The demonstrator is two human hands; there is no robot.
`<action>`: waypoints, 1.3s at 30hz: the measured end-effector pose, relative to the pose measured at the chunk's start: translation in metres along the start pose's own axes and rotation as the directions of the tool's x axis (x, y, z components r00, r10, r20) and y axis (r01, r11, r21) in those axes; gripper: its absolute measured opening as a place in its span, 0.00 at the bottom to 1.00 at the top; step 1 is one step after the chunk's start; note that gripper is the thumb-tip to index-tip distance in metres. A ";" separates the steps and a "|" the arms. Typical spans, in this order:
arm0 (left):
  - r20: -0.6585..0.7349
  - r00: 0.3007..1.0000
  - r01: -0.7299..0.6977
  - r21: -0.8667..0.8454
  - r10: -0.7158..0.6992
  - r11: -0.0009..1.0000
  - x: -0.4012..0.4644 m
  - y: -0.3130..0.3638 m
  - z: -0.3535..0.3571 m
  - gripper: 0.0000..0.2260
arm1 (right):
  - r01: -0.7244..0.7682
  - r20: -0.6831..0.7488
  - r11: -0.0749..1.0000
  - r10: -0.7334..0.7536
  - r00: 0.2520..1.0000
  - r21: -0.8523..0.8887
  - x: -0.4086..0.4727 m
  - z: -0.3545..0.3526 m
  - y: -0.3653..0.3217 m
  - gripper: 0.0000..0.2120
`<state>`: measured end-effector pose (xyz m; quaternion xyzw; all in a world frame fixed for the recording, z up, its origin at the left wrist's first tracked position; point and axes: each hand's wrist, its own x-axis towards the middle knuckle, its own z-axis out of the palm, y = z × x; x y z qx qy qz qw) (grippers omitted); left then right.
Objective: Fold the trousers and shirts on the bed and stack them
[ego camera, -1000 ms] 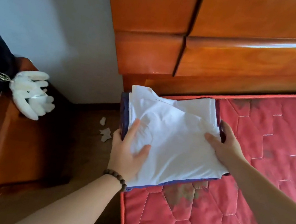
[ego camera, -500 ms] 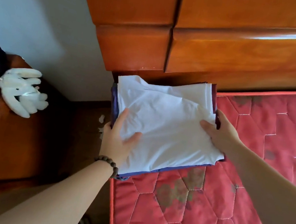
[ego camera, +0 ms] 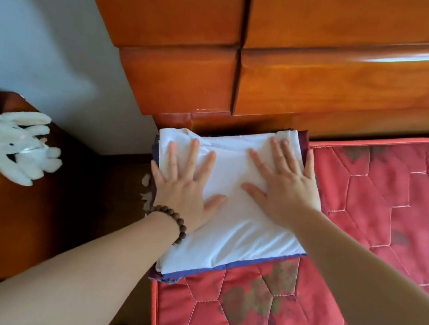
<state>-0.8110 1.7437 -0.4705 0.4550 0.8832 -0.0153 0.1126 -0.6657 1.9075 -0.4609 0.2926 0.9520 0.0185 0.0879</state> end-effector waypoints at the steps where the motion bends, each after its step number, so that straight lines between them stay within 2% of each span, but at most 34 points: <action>1: 0.003 1.000 0.020 -0.004 -0.020 1.000 0.001 0.001 0.006 0.38 | -0.025 -0.034 1.000 0.025 0.999 0.010 0.001 0.006 0.005 0.33; 6: -0.046 0.998 0.034 -0.028 -0.036 0.999 0.004 0.000 0.025 0.38 | -0.053 -0.152 0.992 0.070 0.986 0.115 0.004 0.030 0.005 0.30; 9: -0.011 1.000 0.028 -0.068 -0.029 0.997 0.005 -0.002 0.023 0.37 | -0.039 -0.059 0.984 0.050 0.997 0.174 0.009 0.023 0.011 0.29; 12: 0.061 0.998 0.022 -0.206 -0.009 0.978 0.007 -0.009 0.009 0.31 | -0.052 0.135 0.965 0.017 0.991 0.259 0.013 -0.004 0.014 0.29; 13: 0.091 0.996 0.037 -0.268 -0.013 0.963 0.007 -0.012 0.000 0.29 | -0.061 0.146 0.962 0.023 0.989 0.266 0.009 -0.013 0.013 0.30; 15: 0.060 0.998 0.045 -0.320 -0.028 0.946 0.000 -0.013 -0.016 0.28 | -0.021 0.022 0.970 0.016 1.000 0.244 -0.009 -0.027 0.004 0.33; 17: -0.124 0.992 -0.047 -0.270 0.014 0.962 -0.022 -0.006 -0.026 0.32 | 0.132 -0.096 0.970 -0.114 0.989 0.205 -0.040 -0.030 -0.014 0.38; 19: -0.224 0.963 -0.197 -0.210 0.149 0.958 -0.053 0.008 -0.022 0.37 | 0.282 -0.027 0.947 -0.282 0.959 0.151 -0.070 -0.023 -0.028 0.44; 20: -0.178 0.959 -0.249 -0.162 0.220 0.955 -0.068 0.014 -0.016 0.41 | 0.315 0.052 0.942 -0.323 0.945 0.114 -0.078 -0.017 -0.032 0.47; 22: 0.022 0.962 -0.271 -0.010 0.272 0.962 -0.087 0.020 0.002 0.50 | 0.346 0.191 0.938 -0.340 0.921 0.003 -0.081 -0.005 -0.033 0.51; 23: 0.080 0.960 -0.273 0.073 0.268 0.959 -0.088 0.021 0.013 0.53 | 0.354 0.211 0.934 -0.337 0.918 -0.049 -0.079 0.001 -0.032 0.51; 25: 0.095 0.962 -0.271 0.188 0.257 0.944 -0.084 0.020 0.026 0.53 | 0.328 0.191 0.941 -0.307 0.932 -0.087 -0.073 0.005 -0.026 0.50; 29: 0.028 0.982 -0.187 0.158 0.185 0.970 -0.081 0.012 0.037 0.50 | 0.179 0.122 0.982 -0.170 0.978 -0.064 -0.080 0.009 -0.008 0.44; 35: 0.073 0.983 -0.176 0.137 0.167 0.975 -0.079 0.007 0.041 0.51 | 0.104 0.191 0.993 -0.092 0.977 -0.054 -0.078 0.008 -0.014 0.42; 37: 0.120 0.982 -0.164 0.153 0.146 0.975 -0.080 0.011 0.029 0.52 | 0.080 0.269 0.990 -0.046 0.962 -0.118 -0.075 -0.005 -0.020 0.45; 39: 0.172 0.977 -0.154 0.161 0.126 0.975 -0.082 0.012 0.013 0.55 | 0.057 0.375 0.987 0.002 0.927 -0.148 -0.076 -0.023 -0.025 0.54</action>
